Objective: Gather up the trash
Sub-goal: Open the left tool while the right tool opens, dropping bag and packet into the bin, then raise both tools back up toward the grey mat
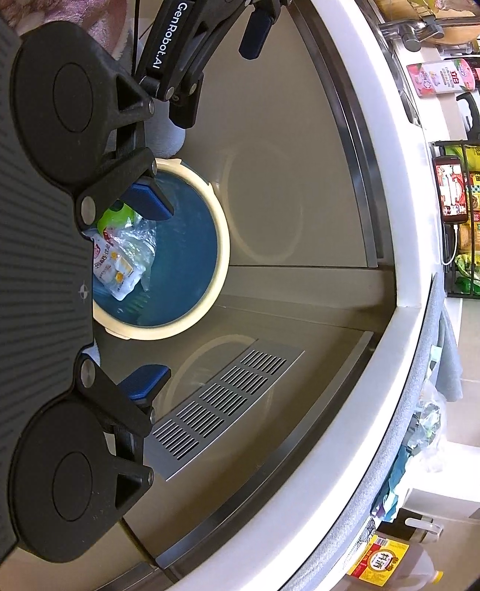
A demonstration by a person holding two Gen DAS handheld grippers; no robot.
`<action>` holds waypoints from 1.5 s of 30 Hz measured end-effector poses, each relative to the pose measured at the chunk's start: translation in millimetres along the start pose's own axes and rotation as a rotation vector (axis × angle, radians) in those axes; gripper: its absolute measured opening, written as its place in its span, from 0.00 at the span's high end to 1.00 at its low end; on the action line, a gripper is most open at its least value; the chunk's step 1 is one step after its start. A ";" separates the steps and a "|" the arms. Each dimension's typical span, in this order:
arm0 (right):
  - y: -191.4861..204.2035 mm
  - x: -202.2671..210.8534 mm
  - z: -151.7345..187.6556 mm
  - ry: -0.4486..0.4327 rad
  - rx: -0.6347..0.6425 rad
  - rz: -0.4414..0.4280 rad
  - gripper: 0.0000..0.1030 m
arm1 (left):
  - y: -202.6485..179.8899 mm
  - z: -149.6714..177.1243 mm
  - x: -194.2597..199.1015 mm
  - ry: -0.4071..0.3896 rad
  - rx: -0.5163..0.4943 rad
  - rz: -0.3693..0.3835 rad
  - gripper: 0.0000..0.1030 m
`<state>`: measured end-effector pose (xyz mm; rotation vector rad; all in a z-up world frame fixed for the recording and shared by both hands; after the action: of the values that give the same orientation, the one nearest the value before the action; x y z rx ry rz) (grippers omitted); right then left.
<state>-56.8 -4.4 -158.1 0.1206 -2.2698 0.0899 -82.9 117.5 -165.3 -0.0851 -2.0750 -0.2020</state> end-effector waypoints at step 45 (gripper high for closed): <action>-141.9 43.7 -191.1 -0.482 -0.314 0.024 0.02 | 2.0 -1.6 -10.4 0.030 0.007 0.003 0.00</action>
<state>76.5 -127.6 2.1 -0.0595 -2.7314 -0.3147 -76.2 119.4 -173.4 -0.0801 -2.0453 -0.1936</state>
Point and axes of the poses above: each gripper's, at about its wrist camera, not at the fingertips, and x roughly against the way its jaws point, y to its left, z to its underside, the point moved 6 cm from there along -x, roughly the way its jaws point, and after that the axes turned 2 degrees about z, right-handed, at the moved point
